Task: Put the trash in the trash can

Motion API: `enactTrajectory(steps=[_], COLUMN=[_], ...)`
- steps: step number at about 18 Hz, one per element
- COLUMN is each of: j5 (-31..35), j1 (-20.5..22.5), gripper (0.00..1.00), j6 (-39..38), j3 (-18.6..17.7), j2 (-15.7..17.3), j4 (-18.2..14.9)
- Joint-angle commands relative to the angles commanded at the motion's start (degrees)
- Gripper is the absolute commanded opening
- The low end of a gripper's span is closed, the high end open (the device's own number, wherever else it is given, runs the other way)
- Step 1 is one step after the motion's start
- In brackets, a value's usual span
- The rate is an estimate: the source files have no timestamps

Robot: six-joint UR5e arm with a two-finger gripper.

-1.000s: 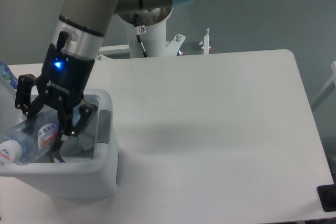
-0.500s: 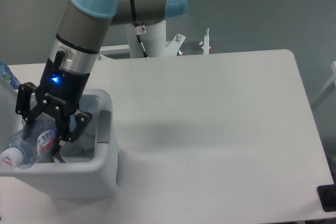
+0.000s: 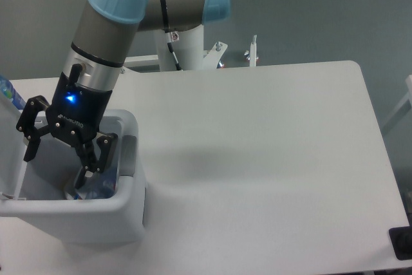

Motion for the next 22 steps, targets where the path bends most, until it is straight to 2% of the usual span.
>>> enactTrajectory(steps=[5,9,13,15,18,22], j5=[0.09,0.09,0.79,0.79,2.27,11.92], j1=[5.62,14.31,18.71,21.53,23.46,24.00], gripper=[1.00,1.00,1.00,1.00,1.00,1.00], j6=[0.17,0.53,1.40,5.16,14.03,21.34], j3=[0.09,1.14,2.02,1.58,-0.79,-2.37], j2=[1.23,1.58,2.02,2.20,2.46,5.27], j4=[0.00,0.00,-0.09,-0.17,-0.26,-1.93])
